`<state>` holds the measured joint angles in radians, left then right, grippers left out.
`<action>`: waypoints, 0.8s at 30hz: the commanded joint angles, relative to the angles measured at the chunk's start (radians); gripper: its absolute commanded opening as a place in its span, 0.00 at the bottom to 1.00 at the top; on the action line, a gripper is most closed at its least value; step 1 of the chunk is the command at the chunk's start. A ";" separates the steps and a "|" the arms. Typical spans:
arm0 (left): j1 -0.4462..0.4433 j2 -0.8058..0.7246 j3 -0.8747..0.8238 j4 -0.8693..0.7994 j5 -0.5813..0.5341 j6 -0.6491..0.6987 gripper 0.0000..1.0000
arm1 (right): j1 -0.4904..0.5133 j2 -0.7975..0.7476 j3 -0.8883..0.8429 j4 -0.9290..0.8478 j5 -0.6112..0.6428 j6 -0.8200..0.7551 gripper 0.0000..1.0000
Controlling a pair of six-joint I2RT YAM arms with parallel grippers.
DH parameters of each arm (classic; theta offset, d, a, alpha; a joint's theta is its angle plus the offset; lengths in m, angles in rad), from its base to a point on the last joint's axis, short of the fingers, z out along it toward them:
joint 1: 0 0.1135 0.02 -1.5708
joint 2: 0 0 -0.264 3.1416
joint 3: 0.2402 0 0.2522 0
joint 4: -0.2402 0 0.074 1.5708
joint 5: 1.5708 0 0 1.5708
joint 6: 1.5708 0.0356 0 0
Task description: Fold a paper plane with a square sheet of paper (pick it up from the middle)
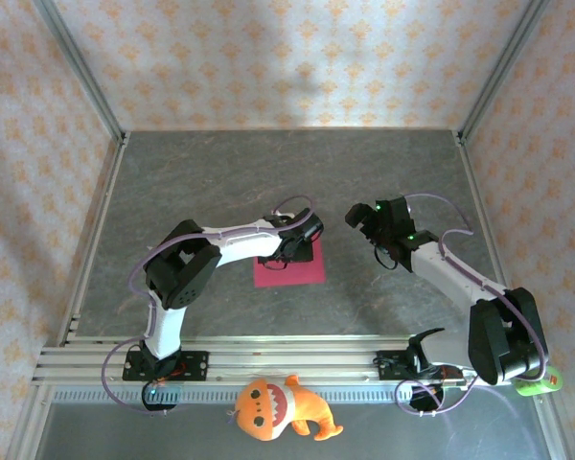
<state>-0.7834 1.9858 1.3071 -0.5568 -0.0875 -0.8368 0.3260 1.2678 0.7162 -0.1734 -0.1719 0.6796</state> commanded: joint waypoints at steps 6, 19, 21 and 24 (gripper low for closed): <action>0.002 0.096 -0.036 -0.036 0.039 0.015 0.95 | -0.004 -0.018 -0.017 -0.026 0.028 0.017 1.00; -0.010 0.116 -0.020 -0.045 0.049 0.019 0.89 | -0.004 -0.026 0.006 -0.077 0.087 -0.001 1.00; -0.014 0.116 -0.016 -0.047 0.049 0.019 0.88 | -0.004 -0.032 0.012 -0.088 0.102 -0.010 1.00; -0.016 0.109 -0.006 -0.051 0.043 0.015 0.86 | -0.004 -0.045 0.015 -0.099 0.117 -0.021 1.00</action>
<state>-0.7921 2.0052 1.3346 -0.5625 -0.0921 -0.8177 0.3260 1.2549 0.7067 -0.2329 -0.1146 0.6781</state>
